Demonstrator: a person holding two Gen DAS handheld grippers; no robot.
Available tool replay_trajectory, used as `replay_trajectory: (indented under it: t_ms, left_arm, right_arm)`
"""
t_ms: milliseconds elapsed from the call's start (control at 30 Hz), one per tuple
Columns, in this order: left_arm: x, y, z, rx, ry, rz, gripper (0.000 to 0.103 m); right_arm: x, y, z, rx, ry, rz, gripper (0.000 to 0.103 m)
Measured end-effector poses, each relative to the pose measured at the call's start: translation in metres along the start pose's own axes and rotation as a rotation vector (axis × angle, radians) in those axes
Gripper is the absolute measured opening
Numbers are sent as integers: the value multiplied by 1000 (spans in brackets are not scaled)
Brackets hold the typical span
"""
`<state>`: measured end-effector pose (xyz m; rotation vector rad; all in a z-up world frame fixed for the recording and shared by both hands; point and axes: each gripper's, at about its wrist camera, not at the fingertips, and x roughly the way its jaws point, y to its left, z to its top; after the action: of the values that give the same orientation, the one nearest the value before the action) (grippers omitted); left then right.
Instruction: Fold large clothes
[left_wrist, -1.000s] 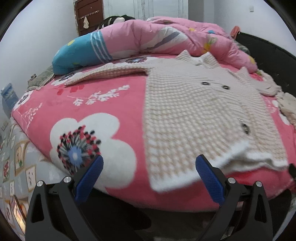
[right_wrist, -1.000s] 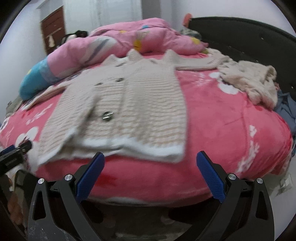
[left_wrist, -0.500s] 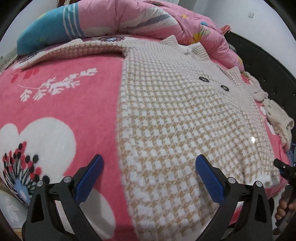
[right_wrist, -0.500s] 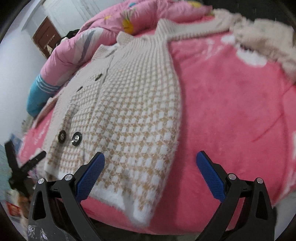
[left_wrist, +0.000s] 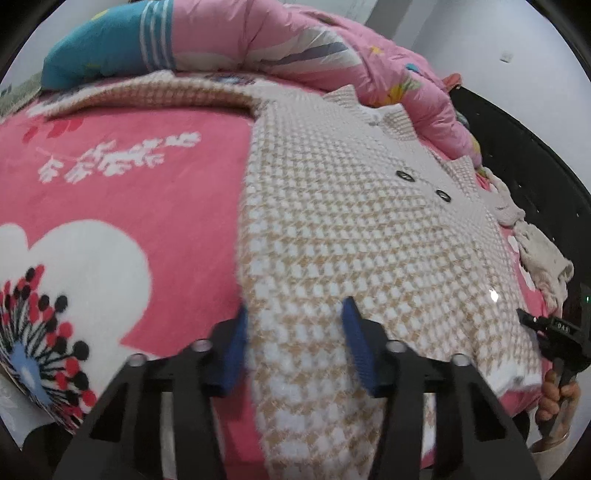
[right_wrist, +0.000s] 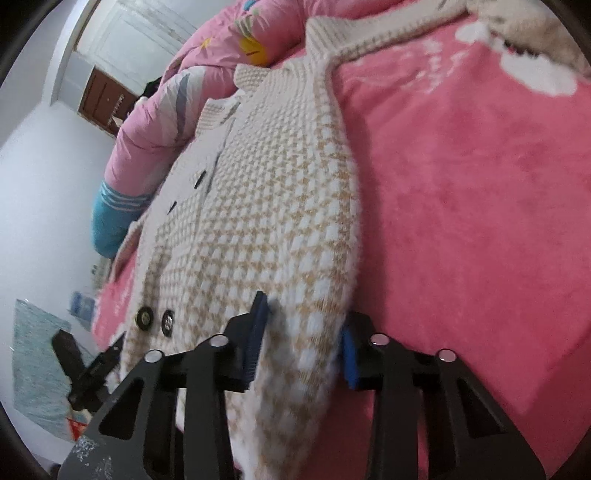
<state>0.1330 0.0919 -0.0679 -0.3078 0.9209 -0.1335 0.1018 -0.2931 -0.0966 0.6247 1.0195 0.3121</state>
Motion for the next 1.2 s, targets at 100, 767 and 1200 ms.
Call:
replay_trajectory:
  t_ms: [100,767,1200]
  left_arm:
    - [-10,7,-5,-7,26,-19,31]
    - [-151,-26,-30,148,-62,2,7]
    - [-101,2,-101,167,119,220,21]
  right_arm:
    - [-14,0,-21,-4,37,30,17]
    - [-162,38,-60,-123,-158,60,5]
    - [-130,-27,-100,23,-44,-341,45]
